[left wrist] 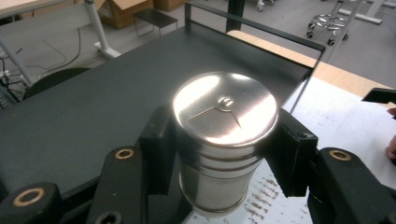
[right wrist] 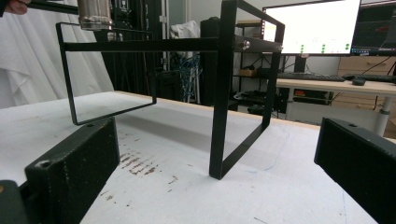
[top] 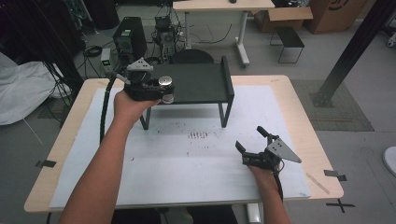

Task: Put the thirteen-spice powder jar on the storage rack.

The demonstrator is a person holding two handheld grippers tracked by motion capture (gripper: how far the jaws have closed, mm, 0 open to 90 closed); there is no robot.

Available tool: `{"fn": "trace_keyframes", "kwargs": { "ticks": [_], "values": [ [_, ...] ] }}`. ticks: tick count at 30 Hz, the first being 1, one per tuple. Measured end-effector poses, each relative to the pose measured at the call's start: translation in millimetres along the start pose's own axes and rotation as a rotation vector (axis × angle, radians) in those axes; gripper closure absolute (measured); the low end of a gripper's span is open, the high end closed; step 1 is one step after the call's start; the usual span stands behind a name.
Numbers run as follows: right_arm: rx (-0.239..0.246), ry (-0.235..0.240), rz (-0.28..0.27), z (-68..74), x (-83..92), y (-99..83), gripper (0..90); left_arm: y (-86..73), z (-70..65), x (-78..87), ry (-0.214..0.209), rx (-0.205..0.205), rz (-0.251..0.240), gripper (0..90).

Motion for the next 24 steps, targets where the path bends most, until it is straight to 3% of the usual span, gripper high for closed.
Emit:
{"fn": "trace_keyframes", "kwargs": {
  "ticks": [13, 24],
  "values": [
    [-0.002, -0.001, -0.002, -0.4, 0.1, 0.1, 0.0, -4.1, 20.5, -18.2, 0.056, 0.039, 0.023, 49.1],
    [-0.004, 0.000, -0.001, -0.5, 0.1, 0.1, 0.0, -5.2, 23.0, -23.5, 0.068, 0.042, 0.012, 49.0]
  ]
}}
Point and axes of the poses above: each handheld gripper's, and its own axes: x roughly backward along the jaws, y roughly out of its top, z roughly to its left, the point moved 8 cm from there along -x, roughly forward along the jaws, and after that the axes turned 8 degrees about y, right-handed, at the moved point
